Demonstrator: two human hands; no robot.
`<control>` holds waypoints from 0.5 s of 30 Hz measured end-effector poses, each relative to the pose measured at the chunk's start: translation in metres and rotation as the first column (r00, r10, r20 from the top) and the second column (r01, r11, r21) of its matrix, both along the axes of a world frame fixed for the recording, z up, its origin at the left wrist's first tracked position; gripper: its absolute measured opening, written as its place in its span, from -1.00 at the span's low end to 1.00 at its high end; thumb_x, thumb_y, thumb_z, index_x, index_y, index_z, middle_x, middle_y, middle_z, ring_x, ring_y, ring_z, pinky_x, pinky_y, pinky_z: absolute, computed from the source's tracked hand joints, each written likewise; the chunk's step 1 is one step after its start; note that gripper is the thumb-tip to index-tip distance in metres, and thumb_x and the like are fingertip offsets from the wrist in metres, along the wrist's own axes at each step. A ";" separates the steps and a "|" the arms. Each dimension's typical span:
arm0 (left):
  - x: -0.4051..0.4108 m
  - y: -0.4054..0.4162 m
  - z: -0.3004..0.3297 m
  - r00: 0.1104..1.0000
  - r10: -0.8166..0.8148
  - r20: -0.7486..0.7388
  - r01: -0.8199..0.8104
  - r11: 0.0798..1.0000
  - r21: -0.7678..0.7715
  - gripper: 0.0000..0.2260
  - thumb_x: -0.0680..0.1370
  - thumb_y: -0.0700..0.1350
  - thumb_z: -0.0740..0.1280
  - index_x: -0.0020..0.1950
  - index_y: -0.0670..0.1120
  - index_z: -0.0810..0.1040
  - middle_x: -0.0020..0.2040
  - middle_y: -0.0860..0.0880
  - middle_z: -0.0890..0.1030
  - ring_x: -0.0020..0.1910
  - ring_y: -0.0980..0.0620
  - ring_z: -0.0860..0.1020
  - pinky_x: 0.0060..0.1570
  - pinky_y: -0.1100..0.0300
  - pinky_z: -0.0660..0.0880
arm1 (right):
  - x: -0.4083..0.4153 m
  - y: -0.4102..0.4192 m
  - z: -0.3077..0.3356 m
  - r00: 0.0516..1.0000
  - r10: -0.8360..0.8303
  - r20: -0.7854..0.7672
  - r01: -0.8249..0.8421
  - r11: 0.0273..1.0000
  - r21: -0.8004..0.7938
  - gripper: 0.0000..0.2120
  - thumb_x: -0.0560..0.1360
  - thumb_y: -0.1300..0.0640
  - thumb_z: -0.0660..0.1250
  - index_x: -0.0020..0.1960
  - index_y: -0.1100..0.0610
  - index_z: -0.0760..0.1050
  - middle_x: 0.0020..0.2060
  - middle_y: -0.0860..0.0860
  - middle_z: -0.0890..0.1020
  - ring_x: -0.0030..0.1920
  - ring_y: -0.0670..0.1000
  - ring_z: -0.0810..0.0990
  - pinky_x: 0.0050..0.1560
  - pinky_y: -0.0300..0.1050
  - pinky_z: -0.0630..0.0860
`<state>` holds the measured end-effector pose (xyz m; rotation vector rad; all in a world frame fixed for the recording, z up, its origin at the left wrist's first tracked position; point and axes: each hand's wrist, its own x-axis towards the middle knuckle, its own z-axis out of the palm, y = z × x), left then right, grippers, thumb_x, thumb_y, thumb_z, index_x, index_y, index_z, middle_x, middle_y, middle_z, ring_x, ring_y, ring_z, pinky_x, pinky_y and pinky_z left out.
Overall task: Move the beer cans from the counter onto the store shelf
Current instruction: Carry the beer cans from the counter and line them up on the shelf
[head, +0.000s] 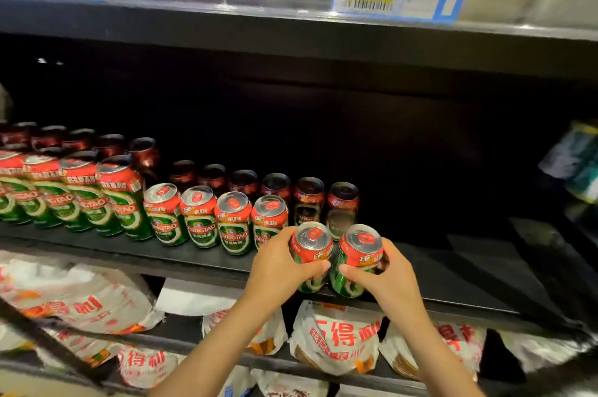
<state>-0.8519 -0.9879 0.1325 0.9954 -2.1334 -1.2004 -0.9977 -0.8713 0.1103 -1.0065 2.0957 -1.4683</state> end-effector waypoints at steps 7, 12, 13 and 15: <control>-0.014 -0.012 -0.009 0.999 -0.033 -0.012 0.033 0.999 -0.008 -0.55 0.31 0.02 0.54 0.11 0.18 0.42 -0.09 0.29 0.53 -0.07 0.33 0.52 -0.10 0.45 0.42 | -0.009 -0.016 -0.007 1.000 -0.025 -0.011 0.025 1.000 -0.010 -0.44 0.24 0.09 0.58 0.18 -0.03 0.46 0.00 -0.15 0.63 0.00 -0.24 0.59 -0.07 -0.39 0.50; -0.019 -0.017 -0.011 0.997 -0.067 -0.027 0.066 0.997 -0.036 -0.53 0.34 0.01 0.52 0.13 0.23 0.37 -0.07 0.34 0.49 -0.08 0.43 0.46 -0.16 0.51 0.39 | -0.014 -0.023 -0.013 0.999 -0.039 -0.015 0.039 0.999 -0.001 -0.39 0.25 0.08 0.58 0.23 0.01 0.43 0.06 -0.11 0.61 0.07 -0.16 0.58 0.01 -0.34 0.50; -0.019 -0.018 -0.011 0.997 -0.076 -0.030 0.075 0.997 -0.035 -0.52 0.35 0.00 0.52 0.12 0.25 0.35 -0.06 0.35 0.48 -0.08 0.43 0.46 -0.15 0.51 0.40 | -0.015 -0.025 -0.014 0.999 -0.041 -0.015 0.041 0.999 -0.003 -0.39 0.25 0.08 0.58 0.24 0.02 0.43 0.06 -0.11 0.61 0.06 -0.17 0.57 -0.01 -0.36 0.49; -0.020 -0.019 -0.012 0.994 -0.098 -0.047 0.097 0.995 -0.032 -0.54 0.37 -0.02 0.50 0.06 0.30 0.31 -0.04 0.36 0.46 -0.06 0.45 0.45 -0.11 0.50 0.41 | -0.016 -0.027 -0.014 0.999 -0.036 -0.015 0.036 0.999 -0.008 -0.40 0.25 0.09 0.57 0.23 0.02 0.42 0.06 -0.11 0.60 0.06 -0.18 0.57 -0.03 -0.37 0.49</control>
